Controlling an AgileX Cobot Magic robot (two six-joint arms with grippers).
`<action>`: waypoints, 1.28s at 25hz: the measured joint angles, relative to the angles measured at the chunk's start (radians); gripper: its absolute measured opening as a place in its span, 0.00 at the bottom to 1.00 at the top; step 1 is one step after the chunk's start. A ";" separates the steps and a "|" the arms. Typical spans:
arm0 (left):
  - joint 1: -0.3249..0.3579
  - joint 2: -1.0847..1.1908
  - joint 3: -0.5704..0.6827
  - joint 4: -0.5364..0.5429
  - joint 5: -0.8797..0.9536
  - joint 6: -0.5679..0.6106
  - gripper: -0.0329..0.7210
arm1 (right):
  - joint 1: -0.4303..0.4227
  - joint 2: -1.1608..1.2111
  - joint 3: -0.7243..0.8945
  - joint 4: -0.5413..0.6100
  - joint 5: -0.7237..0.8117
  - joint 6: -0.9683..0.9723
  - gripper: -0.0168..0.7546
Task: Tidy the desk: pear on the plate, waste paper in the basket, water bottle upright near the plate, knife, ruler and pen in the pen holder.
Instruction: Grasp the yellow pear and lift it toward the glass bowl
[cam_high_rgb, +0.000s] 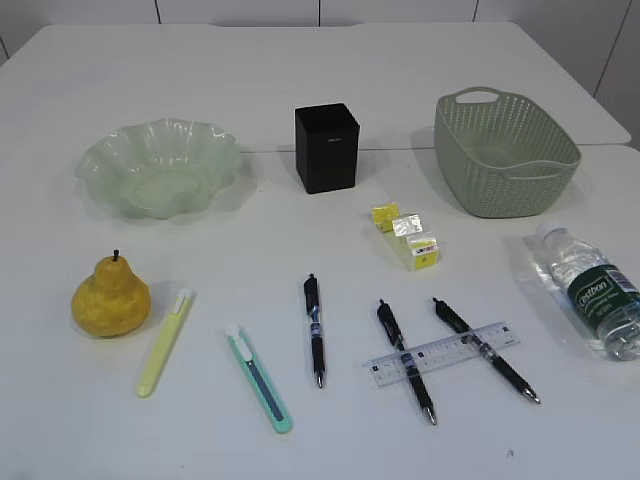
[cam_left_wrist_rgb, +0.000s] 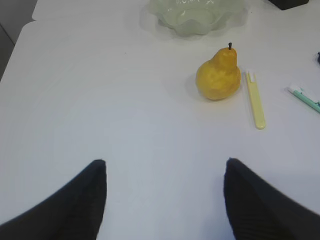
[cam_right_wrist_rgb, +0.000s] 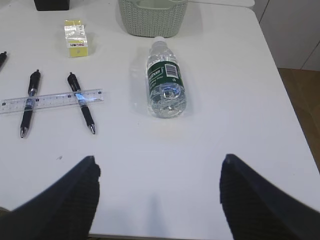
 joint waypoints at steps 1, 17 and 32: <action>0.000 0.000 0.000 0.000 0.000 0.000 0.73 | 0.000 0.000 0.000 0.000 0.000 0.000 0.74; 0.000 0.000 0.000 0.000 0.000 0.000 0.73 | 0.000 0.000 0.000 0.000 0.000 0.000 0.74; 0.000 0.000 0.000 0.000 0.000 0.000 0.71 | 0.000 0.000 0.000 0.000 0.000 0.000 0.74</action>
